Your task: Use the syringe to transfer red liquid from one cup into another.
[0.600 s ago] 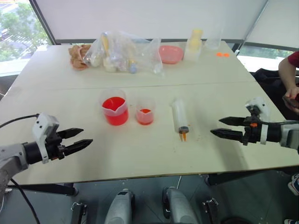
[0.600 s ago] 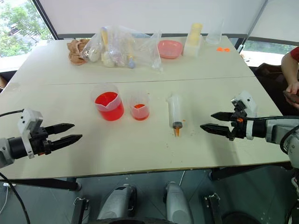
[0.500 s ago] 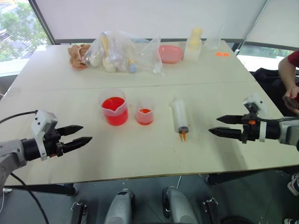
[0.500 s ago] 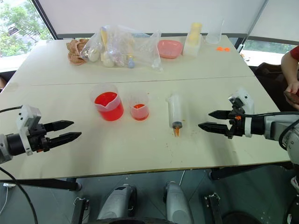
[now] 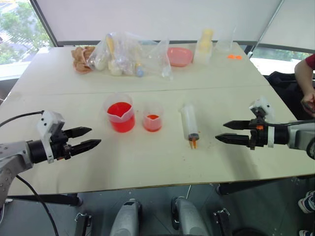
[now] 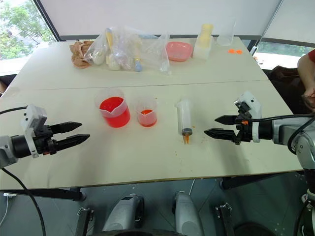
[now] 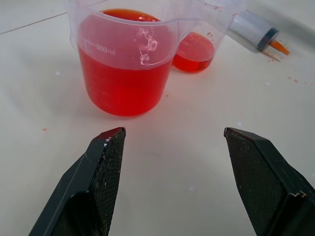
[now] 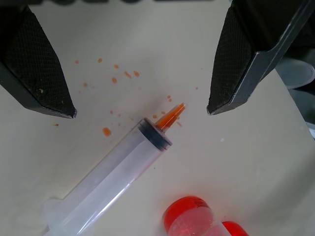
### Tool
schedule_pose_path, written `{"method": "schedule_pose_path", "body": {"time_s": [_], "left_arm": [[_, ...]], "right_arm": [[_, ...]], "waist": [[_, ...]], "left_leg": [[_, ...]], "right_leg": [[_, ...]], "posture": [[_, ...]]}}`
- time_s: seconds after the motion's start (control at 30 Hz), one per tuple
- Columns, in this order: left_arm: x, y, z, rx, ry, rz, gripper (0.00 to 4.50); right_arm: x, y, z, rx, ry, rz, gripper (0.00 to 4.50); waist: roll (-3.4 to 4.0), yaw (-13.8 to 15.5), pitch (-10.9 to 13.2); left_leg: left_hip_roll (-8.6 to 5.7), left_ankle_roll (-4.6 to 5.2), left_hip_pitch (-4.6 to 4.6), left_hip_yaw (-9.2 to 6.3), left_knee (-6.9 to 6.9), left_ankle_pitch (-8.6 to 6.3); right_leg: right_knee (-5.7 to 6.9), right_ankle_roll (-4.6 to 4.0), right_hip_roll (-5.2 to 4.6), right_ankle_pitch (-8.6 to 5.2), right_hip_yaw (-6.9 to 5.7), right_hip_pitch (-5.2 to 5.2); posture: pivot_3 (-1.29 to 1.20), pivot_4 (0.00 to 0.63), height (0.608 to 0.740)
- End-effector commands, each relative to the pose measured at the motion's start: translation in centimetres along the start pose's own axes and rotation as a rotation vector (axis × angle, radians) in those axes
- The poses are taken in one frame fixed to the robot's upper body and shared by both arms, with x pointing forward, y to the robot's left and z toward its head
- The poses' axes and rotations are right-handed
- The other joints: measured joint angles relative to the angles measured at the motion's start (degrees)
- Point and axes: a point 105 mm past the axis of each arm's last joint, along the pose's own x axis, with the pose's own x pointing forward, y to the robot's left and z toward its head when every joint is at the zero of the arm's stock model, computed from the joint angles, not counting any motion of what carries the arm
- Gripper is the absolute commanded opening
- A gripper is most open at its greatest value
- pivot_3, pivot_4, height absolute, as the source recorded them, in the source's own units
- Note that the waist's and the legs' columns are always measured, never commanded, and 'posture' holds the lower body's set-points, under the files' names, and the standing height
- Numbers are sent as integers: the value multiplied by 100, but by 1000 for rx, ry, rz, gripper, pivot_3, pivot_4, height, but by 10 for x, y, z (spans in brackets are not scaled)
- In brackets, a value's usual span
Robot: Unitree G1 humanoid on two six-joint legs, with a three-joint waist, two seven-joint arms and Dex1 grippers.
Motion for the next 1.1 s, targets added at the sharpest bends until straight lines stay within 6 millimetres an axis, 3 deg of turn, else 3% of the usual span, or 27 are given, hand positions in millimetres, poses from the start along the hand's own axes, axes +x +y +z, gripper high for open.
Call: {"method": "schedule_pose_path", "body": {"time_s": [0.03,0.2,0.3,0.47,0.63,0.77,0.87,1.1], "left_arm": [[2,-4,12,39,-40,-10,3350],[5,-2,14,56,-41,-10,3350],[5,3,28,113,-51,-11,3350],[8,4,52,223,-61,-69,3350],[14,-3,64,267,-93,-116,3350],[15,-8,65,268,-121,-114,3350],[17,-14,60,260,-134,-105,3350],[19,-20,46,229,-153,-45,3350]], "right_arm": [[-2,-2,8,-39,-21,-13,4443],[-2,-8,12,-44,-19,-41,4443],[1,-19,21,-17,14,-99,4443],[34,-37,60,236,56,-183,4443],[63,-36,78,378,166,-150,4443],[83,-34,87,380,247,-147,4443],[97,-32,88,359,297,-144,4443],[126,-24,70,330,439,-135,4443]], "waist": [[0,7,0],[0,13,0],[0,8,0],[1,-103,2],[3,-41,3],[4,-27,4],[4,-35,4],[5,-42,4]], "left_leg": [[0,0,0,0,0,0],[-2,0,-1,1,1,0],[-3,0,0,2,3,0],[3,0,3,10,3,0],[2,1,-9,9,-15,0],[0,2,-16,14,-16,0],[-1,2,-16,13,-15,0],[-1,2,-13,12,-14,0]], "right_leg": [[0,0,0,0,0,0],[0,0,-2,0,0,1],[1,0,-2,0,0,1],[6,-17,11,12,8,-10],[11,-8,12,15,7,-27],[11,9,10,25,8,-34],[11,10,9,25,7,-33],[19,13,10,27,8,-33]], "posture": [[0,150,740],[0,150,740],[0,150,740],[0,150,740],[0,150,740],[0,150,740],[0,150,740],[0,150,740]]}}
